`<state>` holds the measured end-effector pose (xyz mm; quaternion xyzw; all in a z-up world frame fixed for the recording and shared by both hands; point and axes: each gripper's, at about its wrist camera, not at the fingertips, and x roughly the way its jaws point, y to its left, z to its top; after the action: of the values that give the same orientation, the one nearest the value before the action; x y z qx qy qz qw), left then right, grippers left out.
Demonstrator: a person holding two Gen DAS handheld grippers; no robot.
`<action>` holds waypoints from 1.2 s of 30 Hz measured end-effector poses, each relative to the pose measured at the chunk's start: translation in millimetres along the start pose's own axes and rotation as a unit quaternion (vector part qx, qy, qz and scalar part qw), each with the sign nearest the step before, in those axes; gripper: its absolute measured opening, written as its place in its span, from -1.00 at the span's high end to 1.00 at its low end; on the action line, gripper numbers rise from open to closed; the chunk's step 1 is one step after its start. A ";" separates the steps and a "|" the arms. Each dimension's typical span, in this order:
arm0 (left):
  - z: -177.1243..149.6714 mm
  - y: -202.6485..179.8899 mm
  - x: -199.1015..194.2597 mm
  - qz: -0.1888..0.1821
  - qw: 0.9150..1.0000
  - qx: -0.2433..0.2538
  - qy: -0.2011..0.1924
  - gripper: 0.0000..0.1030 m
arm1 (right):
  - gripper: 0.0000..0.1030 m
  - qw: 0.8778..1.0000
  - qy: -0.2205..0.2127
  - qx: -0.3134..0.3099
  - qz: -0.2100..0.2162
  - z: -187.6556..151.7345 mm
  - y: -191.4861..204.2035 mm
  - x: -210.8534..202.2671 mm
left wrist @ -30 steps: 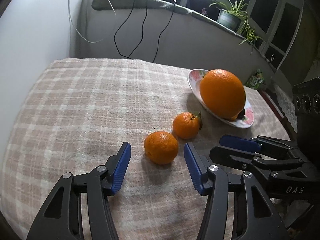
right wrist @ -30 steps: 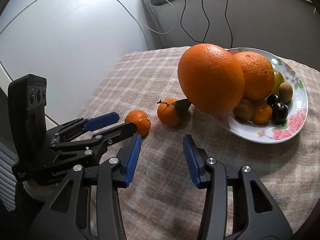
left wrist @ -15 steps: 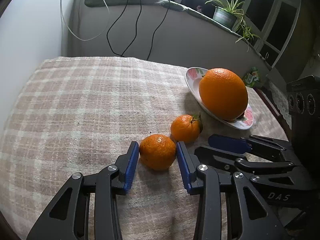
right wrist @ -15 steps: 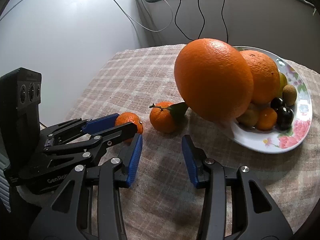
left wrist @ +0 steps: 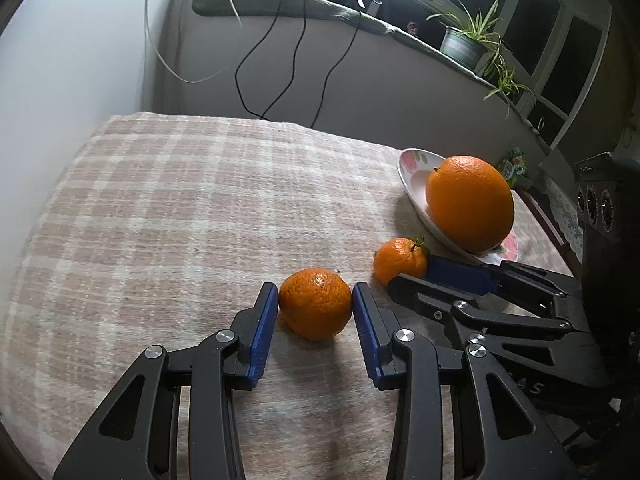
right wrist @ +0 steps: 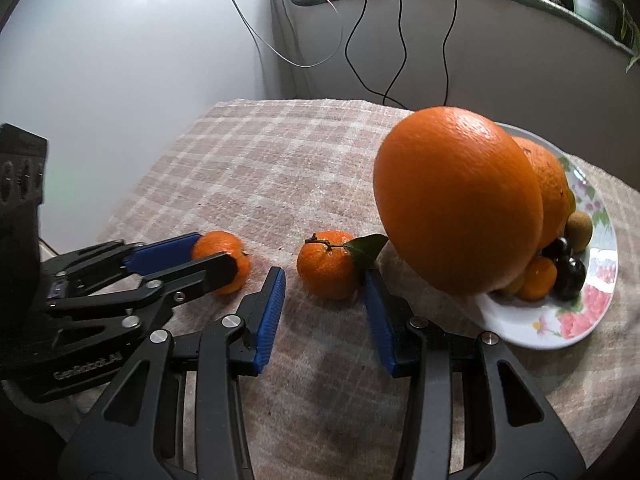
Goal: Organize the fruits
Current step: 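Grasp a tangerine with the left tool while the right tool grasps the leafy tangerine, then carry both tangerines over the plate with both tools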
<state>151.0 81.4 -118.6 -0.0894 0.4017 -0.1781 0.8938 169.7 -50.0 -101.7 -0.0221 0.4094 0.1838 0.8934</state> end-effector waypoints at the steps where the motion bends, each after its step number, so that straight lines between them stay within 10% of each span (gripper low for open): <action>1: 0.0 1.5 -0.6 0.000 1.000 -0.002 -0.001 0.28 | 0.16 1.000 0.000 -0.004 -0.007 1.4 1.8 1.9; 36: 0.8 -42.5 -54.4 0.025 0.998 0.019 -0.056 0.29 | 0.23 0.998 -0.018 -0.012 0.052 -6.9 -4.0 -42.2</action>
<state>107.7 63.5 -67.9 -0.0717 0.3498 -0.1580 0.9206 140.9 -68.2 -75.5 -0.0084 0.3916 0.2350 0.8896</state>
